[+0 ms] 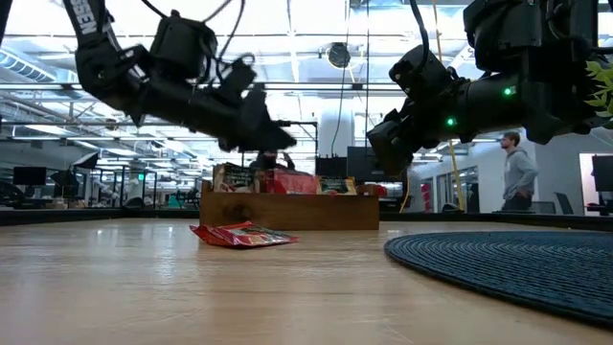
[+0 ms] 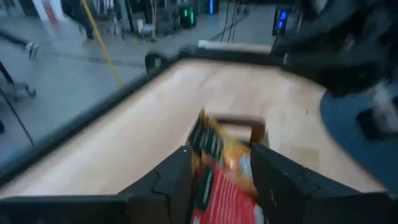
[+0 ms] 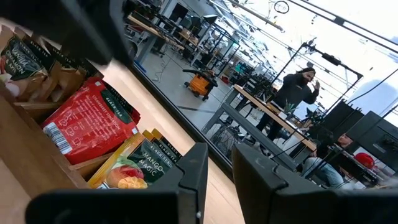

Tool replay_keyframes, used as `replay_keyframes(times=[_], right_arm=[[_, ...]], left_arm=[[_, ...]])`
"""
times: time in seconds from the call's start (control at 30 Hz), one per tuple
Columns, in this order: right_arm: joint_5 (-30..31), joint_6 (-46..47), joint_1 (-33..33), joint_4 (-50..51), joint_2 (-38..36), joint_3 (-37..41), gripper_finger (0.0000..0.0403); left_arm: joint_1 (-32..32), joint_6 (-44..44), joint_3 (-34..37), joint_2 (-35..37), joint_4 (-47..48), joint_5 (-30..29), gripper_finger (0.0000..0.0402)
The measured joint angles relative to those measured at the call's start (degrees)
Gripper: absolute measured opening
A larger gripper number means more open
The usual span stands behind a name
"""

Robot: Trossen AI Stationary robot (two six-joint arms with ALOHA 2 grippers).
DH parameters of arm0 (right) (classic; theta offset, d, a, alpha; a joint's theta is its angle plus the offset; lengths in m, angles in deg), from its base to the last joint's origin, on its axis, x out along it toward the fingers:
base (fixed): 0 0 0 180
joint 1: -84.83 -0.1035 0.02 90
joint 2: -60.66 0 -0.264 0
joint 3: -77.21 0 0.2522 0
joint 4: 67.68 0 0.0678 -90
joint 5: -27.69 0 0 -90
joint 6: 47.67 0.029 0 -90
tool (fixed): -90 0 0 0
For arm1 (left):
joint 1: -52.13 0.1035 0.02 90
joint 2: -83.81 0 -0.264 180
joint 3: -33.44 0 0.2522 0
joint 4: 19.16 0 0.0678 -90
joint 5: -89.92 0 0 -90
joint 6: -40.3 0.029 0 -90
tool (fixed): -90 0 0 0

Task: Pick & Place Tea
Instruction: Put the red tea bag into the middle section wooden organizer

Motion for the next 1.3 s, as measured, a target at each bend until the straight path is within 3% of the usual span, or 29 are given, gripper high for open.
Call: replay_keyframes(times=[0.13, 0.2, 0.3, 0.43, 0.57, 0.7, 0.9, 1.3], right_arm=[[-0.01, -0.01, -0.01, 0.01, 0.0, -0.01, 0.0061], [0.01, 0.01, -0.01, 0.01, 0.0, -0.01, 0.0061], [-0.01, 0.07, -0.01, 0.01, 0.0, -0.01, 0.0061], [-0.08, 0.21, 0.01, 0.0, 0.0, -0.01, 0.0061], [-0.08, 0.4, 0.01, -0.03, 0.0, -0.01, 0.0061], [-0.01, 0.43, 0.01, -0.03, -0.02, -0.01, 0.0061], [0.08, 0.16, 0.01, 0.1, -0.02, -0.01, 0.0061], [0.16, 0.05, 0.01, 0.08, -0.02, -0.03, 0.0061]], left_arm=[[-0.9, 1.12, -0.04, 3.39, 0.55, -0.02, 0.0174], [-1.16, -0.05, -1.22, 5.22, 5.46, 0.08, 0.0166], [-1.45, -1.45, -7.71, 7.66, 23.88, 0.44, 0.0125], [-2.43, -1.66, -21.64, 6.4, 52.56, 0.6, 0.0028], [-2.82, -1.0, -32.1, 1.7, 68.36, 1.77, 0.0006], [-2.8, -0.01, -37.22, -4.15, 73.12, 5.18, 0.0004], [-2.5, 1.38, -40.83, -11.26, 73.65, 5.4, 0.0002], [-0.38, 1.54, -41.86, -12.49, 75.71, 5.25, 0.0001]])
